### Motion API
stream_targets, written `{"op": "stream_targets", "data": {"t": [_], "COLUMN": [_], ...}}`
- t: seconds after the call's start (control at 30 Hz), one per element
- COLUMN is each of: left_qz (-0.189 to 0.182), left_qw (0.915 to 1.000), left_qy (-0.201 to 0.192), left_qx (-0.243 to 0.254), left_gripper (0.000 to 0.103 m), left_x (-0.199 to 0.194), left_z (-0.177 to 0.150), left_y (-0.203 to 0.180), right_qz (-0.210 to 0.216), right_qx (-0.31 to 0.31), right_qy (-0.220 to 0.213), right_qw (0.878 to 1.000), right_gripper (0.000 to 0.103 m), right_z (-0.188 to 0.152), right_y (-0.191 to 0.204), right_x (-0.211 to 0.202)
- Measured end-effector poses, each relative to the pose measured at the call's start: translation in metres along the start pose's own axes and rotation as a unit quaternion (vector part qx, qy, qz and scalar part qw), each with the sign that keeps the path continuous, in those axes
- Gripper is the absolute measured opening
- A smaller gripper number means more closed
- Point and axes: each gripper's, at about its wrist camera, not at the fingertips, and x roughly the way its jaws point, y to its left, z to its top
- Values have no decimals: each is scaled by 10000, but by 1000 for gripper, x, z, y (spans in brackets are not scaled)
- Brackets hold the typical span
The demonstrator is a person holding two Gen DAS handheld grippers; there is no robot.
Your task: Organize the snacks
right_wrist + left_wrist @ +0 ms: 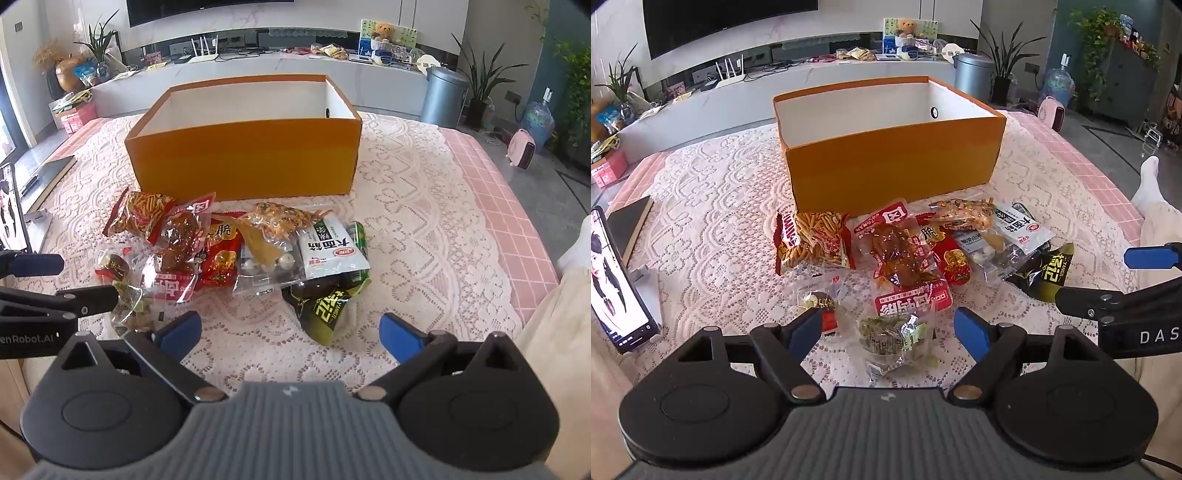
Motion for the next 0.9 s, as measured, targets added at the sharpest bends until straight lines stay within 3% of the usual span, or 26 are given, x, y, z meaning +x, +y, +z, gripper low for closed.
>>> {"op": "stream_targets", "data": {"t": [0.9], "left_qz": [18], "left_qw": [10000], "left_qy": [63], "left_qx": [-7], "left_gripper": [95], "left_x": [3], "left_z": [-2], "left_y": [1], "right_qz": [33], "right_qx": [-14], "right_qy": [139], "right_qw": [9999], "right_gripper": [99], "right_z": [-1], "right_y": [2], "right_x": [5]}}
